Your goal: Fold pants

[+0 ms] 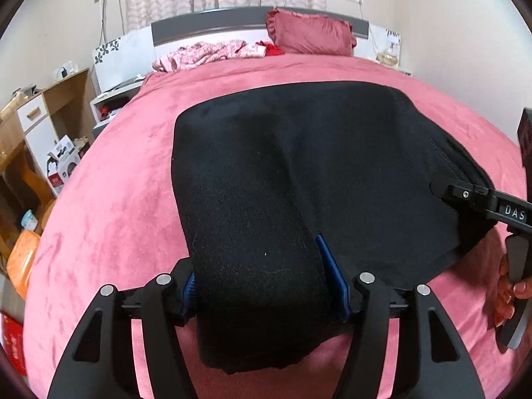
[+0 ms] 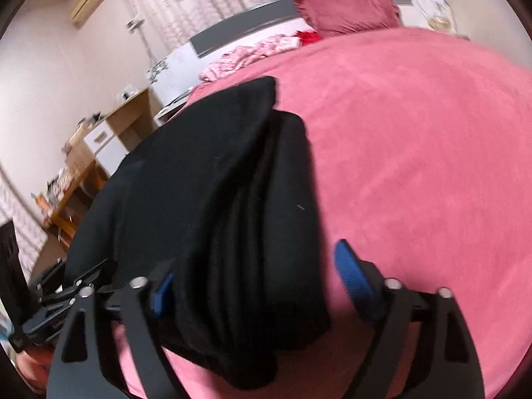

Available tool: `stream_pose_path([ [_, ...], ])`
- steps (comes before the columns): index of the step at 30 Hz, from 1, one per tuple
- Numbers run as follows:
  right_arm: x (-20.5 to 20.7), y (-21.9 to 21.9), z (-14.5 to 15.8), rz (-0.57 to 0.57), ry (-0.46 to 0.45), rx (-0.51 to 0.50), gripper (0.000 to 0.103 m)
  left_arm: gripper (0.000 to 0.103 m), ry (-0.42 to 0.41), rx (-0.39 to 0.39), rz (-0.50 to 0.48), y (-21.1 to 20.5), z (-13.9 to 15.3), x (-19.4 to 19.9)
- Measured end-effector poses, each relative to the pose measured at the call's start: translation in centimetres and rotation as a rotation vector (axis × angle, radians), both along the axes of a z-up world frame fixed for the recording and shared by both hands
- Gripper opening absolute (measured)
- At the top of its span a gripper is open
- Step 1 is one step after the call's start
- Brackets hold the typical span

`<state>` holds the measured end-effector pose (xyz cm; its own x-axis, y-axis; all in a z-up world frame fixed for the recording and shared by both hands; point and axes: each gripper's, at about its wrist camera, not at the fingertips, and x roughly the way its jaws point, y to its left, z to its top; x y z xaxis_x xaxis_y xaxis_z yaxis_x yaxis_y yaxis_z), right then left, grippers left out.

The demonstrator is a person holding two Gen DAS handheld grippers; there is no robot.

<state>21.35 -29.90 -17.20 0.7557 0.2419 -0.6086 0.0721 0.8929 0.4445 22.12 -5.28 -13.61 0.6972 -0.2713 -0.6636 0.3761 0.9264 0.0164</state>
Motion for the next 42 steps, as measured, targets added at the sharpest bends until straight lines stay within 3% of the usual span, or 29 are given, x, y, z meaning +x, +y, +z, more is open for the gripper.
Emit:
stream_pose_path([
  [3,-1.1,-1.0,1.9,-0.040,0.003,-0.022,0.091,0.075,0.011,-0.054,0.033,1.7,0.8,-1.2],
  [6,-2.8,-0.8,5.4,-0.055,-0.102,-0.122,0.089,0.079,-0.037,-0.065,0.071,3.6,2.3,-3.0],
  [8,-2.4,0.0,7.9,-0.023,-0.161,-0.151,0.067,0.079,-0.084,-0.070,0.096,4.4,3.8,-3.4],
  [10,-0.8,1.3,9.4,0.033,-0.157,-0.150,0.057,0.079,-0.099,-0.105,0.093,4.2,5.5,-2.4],
  [13,2.4,3.5,9.8,0.116,-0.102,-0.142,0.056,0.079,-0.053,-0.107,0.074,2.3,6.8,0.6],
  [16,5.4,4.7,9.0,0.120,-0.060,-0.208,0.056,0.079,0.012,-0.097,0.032,0.2,6.2,3.5],
  [20,9.8,3.3,5.1,0.039,0.152,-0.282,0.060,0.079,0.082,0.043,0.070,-1.4,3.0,6.2],
  [21,10.5,2.0,3.8,0.013,0.191,-0.230,0.067,0.086,0.095,0.076,0.086,-1.5,2.0,6.8],
  [22,10.9,0.7,2.9,-0.008,0.212,-0.139,0.081,0.092,0.108,0.071,0.093,-1.3,1.2,7.2],
  [23,11.1,-0.8,1.6,-0.030,0.240,-0.010,0.089,0.093,0.124,0.051,0.100,-1.0,0.7,7.7],
  [24,11.1,-2.4,0.2,-0.055,0.254,0.133,0.090,0.096,0.145,0.025,0.113,-0.6,0.2,7.9],
  [25,11.1,-2.6,0.0,-0.057,0.245,0.140,0.090,0.098,0.182,-0.024,0.130,-0.1,-0.3,8.4],
  [28,10.7,-0.3,1.6,-0.049,0.193,-0.079,0.089,0.100,0.271,-0.149,0.157,1.3,-1.4,9.3],
  [30,10.3,0.6,2.1,-0.055,0.177,-0.135,0.089,0.100,0.255,-0.167,0.145,1.6,-1.4,8.9],
  [35,6.8,0.3,3.1,-0.157,0.155,-0.102,0.095,0.100,0.147,-0.111,0.146,1.7,0.0,5.5],
  [38,4.3,0.5,3.5,-0.197,0.129,-0.046,0.101,0.100,0.134,-0.114,0.164,2.3,0.3,2.5],
  [42,0.3,0.7,3.1,-0.203,0.140,0.029,0.101,0.100,0.109,-0.132,0.189,3.8,0.3,-1.6],
])
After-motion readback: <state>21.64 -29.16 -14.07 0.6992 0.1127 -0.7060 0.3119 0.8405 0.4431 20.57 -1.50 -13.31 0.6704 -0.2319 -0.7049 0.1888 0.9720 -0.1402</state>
